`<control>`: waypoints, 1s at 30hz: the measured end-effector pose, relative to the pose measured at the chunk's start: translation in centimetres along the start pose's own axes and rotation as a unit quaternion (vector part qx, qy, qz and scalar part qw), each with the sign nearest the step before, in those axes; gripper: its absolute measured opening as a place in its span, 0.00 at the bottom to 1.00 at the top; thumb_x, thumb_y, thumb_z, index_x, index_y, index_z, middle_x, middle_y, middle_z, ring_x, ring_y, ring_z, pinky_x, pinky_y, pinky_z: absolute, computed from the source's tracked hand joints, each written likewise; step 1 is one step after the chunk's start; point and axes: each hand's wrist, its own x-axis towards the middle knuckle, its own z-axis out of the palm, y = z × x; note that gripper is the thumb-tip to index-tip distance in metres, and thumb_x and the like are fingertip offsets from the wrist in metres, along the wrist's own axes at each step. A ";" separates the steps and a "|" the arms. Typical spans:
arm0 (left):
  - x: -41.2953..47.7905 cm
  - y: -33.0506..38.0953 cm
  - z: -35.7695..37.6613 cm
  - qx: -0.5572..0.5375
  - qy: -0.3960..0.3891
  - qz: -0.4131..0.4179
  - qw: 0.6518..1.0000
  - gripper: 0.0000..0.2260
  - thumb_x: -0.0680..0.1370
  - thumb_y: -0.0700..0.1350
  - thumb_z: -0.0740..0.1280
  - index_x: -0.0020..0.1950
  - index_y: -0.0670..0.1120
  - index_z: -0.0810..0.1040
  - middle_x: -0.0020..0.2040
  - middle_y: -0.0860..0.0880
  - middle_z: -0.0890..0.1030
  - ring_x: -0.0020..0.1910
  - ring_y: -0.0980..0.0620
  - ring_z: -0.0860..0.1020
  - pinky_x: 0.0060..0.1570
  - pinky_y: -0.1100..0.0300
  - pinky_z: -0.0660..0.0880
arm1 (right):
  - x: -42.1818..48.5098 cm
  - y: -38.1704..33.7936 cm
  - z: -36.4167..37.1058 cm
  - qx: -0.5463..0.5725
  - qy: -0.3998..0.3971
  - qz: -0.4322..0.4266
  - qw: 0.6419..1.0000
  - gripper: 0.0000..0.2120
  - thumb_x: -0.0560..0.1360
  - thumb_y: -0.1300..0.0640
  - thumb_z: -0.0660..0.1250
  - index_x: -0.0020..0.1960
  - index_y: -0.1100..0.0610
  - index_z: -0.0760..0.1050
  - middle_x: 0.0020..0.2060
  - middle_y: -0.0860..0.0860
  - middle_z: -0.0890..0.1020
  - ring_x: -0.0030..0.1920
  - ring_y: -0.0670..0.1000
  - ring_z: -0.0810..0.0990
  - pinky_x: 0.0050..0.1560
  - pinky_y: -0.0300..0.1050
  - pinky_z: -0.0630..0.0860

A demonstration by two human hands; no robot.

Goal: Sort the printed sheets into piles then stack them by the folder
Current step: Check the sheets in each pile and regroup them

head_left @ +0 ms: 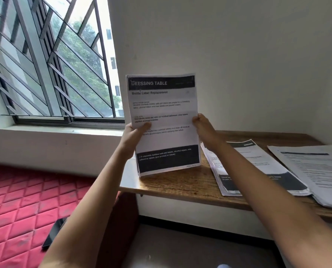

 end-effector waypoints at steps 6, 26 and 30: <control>-0.2 -0.6 0.9 -0.014 0.044 -0.002 0.999 0.04 0.76 0.38 0.69 0.49 0.46 0.81 0.46 0.43 0.83 0.45 0.43 0.80 0.52 0.44 0.78 | -0.8 0.5 0.9 0.011 -0.010 0.002 1.000 0.11 0.82 0.58 0.51 0.60 0.56 0.67 0.58 0.55 0.76 0.58 0.53 0.76 0.61 0.54 0.74; -3.6 -5.4 0.1 -0.025 0.049 -0.046 0.997 0.13 0.71 0.49 0.75 0.51 0.44 0.82 0.47 0.44 0.85 0.47 0.44 0.82 0.48 0.53 0.80 | -3.8 4.7 -0.8 0.144 -0.055 0.086 0.984 0.21 0.83 0.46 0.50 0.68 0.55 0.71 0.60 0.54 0.80 0.60 0.52 0.79 0.63 0.51 0.73; -3.3 -4.0 -0.3 -0.072 0.019 -0.042 0.996 0.09 0.73 0.45 0.71 0.50 0.43 0.80 0.41 0.46 0.85 0.40 0.47 0.82 0.40 0.56 0.82 | -3.7 3.9 -1.0 0.144 -0.028 0.087 0.985 0.21 0.83 0.46 0.50 0.66 0.56 0.73 0.60 0.54 0.80 0.60 0.53 0.79 0.64 0.53 0.73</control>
